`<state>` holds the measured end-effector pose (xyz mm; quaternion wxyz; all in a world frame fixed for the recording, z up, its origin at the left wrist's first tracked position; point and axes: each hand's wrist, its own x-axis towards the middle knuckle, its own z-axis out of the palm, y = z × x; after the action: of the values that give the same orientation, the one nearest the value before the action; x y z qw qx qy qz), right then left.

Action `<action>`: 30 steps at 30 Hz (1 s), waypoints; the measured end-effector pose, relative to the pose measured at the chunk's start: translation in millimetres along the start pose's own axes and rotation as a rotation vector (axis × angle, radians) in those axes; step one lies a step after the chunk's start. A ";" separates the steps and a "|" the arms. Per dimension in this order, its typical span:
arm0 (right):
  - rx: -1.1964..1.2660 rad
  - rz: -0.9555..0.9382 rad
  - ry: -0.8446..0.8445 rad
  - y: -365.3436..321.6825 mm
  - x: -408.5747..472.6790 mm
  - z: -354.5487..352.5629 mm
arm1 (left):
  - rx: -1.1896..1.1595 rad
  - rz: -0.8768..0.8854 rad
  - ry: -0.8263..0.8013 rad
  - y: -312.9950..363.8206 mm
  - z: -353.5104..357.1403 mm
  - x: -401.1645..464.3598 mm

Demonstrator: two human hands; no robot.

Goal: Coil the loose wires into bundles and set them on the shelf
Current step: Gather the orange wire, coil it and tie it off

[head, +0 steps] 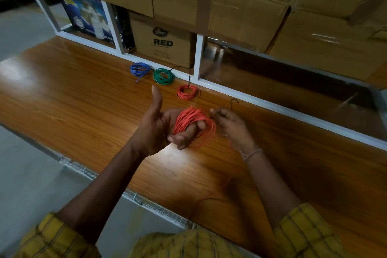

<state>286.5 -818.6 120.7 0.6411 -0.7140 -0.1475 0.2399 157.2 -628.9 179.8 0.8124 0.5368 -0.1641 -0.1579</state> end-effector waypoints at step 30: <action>-0.096 -0.072 -0.415 -71.9 8.6 8.7 | 0.380 -0.082 0.084 10.7 -31.2 -24.2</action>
<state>296.1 -797.1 189.8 0.5703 -0.6733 -0.3130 0.3515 150.0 -588.8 175.9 0.6953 0.6929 -0.1350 -0.1347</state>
